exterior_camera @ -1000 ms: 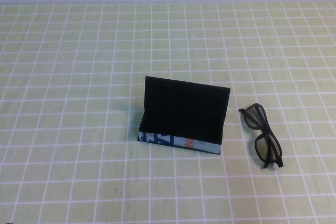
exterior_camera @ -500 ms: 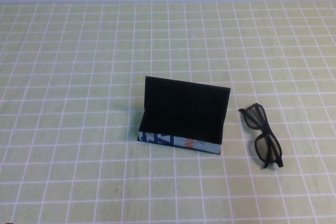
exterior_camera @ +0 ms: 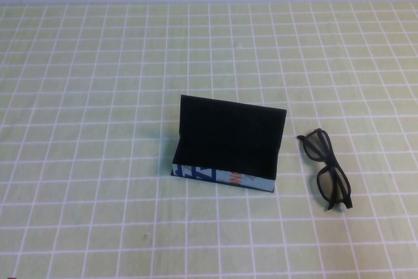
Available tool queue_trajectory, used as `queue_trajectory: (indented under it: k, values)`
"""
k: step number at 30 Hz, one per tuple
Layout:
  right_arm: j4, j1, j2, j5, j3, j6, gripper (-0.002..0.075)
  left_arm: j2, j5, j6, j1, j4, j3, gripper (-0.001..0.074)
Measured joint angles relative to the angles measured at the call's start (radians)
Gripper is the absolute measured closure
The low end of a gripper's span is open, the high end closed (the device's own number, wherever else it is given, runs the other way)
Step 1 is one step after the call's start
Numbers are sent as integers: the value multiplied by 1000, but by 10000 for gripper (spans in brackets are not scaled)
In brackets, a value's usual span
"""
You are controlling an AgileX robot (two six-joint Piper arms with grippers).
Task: Take glasses out of glasses case
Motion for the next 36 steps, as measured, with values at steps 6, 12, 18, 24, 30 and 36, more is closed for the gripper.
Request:
queue_trajectory:
  k: [6,12,18,24,30,36]
  values:
    - [19,-6,-179,-44,175,-2,742,0,0,0,0,0,0,739]
    - [21,-14,-236,113,180,-2,742,-2,0,0,0,0,0,739]
    - [9,-15,-236,271,182,-2,742,-2,4,0,0,0,0,739]
    - [9,-18,-236,283,182,-2,742,-2,4,0,0,0,0,739]
    - [9,-22,-236,283,182,-2,742,-2,4,0,0,0,0,739]
    - [9,-22,-236,283,182,-2,742,-2,4,0,0,0,0,739]
